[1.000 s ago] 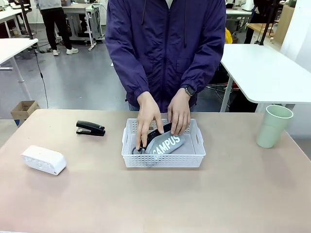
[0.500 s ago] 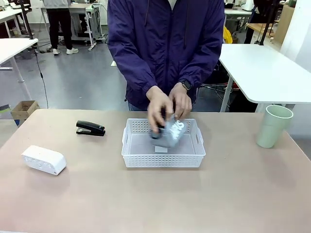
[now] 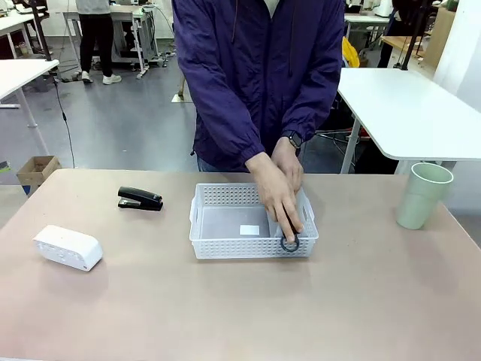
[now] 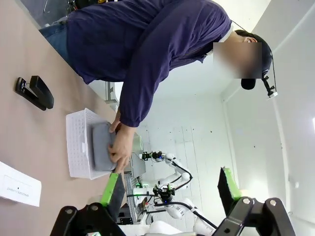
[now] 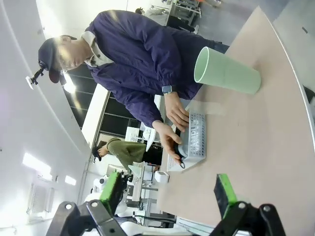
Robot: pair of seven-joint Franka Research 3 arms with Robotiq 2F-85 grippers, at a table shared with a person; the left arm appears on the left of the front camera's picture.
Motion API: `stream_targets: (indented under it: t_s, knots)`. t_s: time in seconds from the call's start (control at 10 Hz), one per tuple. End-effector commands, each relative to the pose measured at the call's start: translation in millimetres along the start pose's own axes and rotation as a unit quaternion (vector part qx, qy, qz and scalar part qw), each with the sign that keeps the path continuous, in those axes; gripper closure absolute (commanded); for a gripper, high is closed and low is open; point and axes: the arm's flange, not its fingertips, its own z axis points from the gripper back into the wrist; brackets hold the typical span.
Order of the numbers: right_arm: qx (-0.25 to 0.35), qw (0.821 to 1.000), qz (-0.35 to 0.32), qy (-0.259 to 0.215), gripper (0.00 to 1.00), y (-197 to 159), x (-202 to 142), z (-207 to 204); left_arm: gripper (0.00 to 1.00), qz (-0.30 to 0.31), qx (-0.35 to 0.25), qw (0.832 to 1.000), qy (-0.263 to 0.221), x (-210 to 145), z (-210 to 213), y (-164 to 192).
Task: Efficiently arrange items inside the basket to fit them all.
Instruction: Pick up the Digital clock and place it inside the Organizing basket.
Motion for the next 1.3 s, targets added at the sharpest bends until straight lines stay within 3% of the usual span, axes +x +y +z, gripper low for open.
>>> stream_targets:
  t_s: [0.0, 1.0, 1.2]
  knots:
    - [0.006, 1.0, 0.015, -0.007, 0.0, 2, 0, 0, 0.0, -0.001, -0.005, 1.0, 0.006, -1, 1, 0]
    - [0.006, 1.0, 0.015, -0.007, 0.0, 2, 0, 0, 0.0, 0.0, 0.0, 1.0, 0.001, 0, -1, 0]
    - [0.006, 1.0, 0.015, -0.007, 0.0, 2, 0, 0, 0.0, -0.025, 0.104, 0.991, 0.079, -13, -42, -16]
